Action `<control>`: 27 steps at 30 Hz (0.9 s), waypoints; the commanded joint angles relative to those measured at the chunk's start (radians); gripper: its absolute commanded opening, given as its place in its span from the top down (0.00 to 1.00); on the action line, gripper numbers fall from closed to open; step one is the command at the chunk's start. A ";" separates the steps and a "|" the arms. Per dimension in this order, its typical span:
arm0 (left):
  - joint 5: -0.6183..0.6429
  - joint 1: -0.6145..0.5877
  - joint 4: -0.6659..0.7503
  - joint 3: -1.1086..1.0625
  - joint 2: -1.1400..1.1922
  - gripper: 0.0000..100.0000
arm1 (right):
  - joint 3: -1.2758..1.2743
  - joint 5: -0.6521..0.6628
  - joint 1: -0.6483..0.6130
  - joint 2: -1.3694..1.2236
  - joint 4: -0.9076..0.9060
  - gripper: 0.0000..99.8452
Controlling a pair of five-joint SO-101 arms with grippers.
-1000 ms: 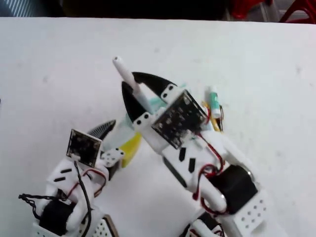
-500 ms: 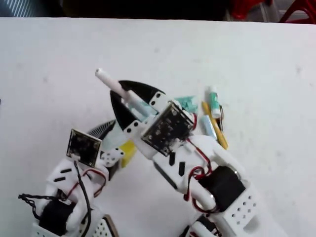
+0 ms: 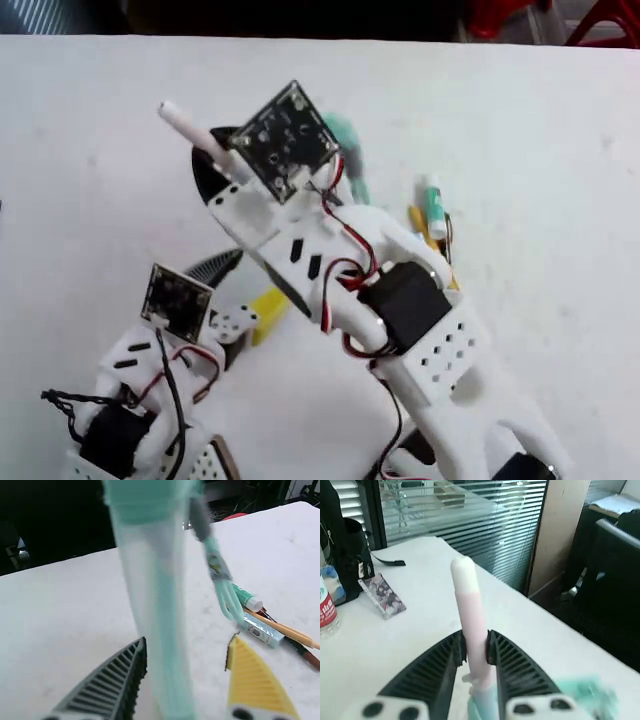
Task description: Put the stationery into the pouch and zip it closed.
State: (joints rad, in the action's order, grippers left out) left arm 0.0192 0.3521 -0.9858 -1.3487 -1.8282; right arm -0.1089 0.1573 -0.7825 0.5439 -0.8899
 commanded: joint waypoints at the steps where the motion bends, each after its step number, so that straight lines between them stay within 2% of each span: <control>1: 0.002 0.030 0.020 0.018 0.001 0.73 | 0.049 -0.014 -0.012 0.016 -0.096 0.98; 8: 0.009 0.022 0.078 0.009 0.001 0.73 | 0.043 -0.008 -0.007 0.127 -0.265 0.98; 17: 0.012 0.027 0.080 -0.006 0.001 0.73 | 0.041 -0.009 0.101 0.191 -0.305 0.98; 21: 0.069 0.021 0.133 -0.005 0.001 0.73 | 0.040 -0.009 0.110 0.188 -0.334 0.98; 27: 0.078 -0.015 0.137 -0.005 0.001 0.73 | -0.017 -0.005 0.234 0.186 -0.334 0.98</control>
State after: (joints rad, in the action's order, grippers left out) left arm 0.0852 0.3445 -0.8723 -1.3671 -1.8282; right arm -0.1135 0.1542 -0.6091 0.7173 -1.2213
